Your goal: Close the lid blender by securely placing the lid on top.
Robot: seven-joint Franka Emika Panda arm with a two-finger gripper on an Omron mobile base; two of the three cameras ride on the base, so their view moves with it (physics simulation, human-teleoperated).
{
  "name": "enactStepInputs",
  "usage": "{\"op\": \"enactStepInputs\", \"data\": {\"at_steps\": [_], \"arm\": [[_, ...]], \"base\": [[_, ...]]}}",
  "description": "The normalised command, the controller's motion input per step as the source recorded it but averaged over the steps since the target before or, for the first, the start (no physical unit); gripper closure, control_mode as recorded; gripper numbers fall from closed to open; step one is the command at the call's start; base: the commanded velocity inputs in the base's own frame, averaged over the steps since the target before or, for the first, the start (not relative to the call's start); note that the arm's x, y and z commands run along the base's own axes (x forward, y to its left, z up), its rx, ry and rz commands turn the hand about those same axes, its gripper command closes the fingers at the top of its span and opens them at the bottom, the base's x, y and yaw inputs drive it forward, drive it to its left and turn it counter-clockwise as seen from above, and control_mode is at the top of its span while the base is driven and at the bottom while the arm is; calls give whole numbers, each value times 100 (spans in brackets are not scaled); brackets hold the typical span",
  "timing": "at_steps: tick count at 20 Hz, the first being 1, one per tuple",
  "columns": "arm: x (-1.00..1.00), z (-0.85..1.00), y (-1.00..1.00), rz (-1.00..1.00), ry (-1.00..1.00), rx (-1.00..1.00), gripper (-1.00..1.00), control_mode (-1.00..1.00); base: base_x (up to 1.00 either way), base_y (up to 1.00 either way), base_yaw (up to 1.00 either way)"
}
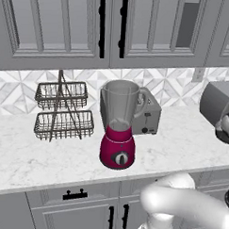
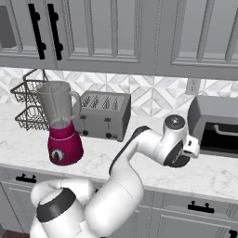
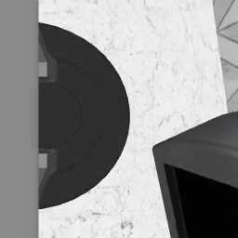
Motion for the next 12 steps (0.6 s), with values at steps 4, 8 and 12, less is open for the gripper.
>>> {"op": "enactStepInputs", "data": {"at_steps": [4,8,12], "arm": [[-36,63,45,12,-13,-3,100,-100],[-34,68,52,12,-7,-6,100,-100],[-32,68,63,13,-1,-6,100,-100]], "base": [[0,0,0],[0,0,0],[0,0,0]]}}
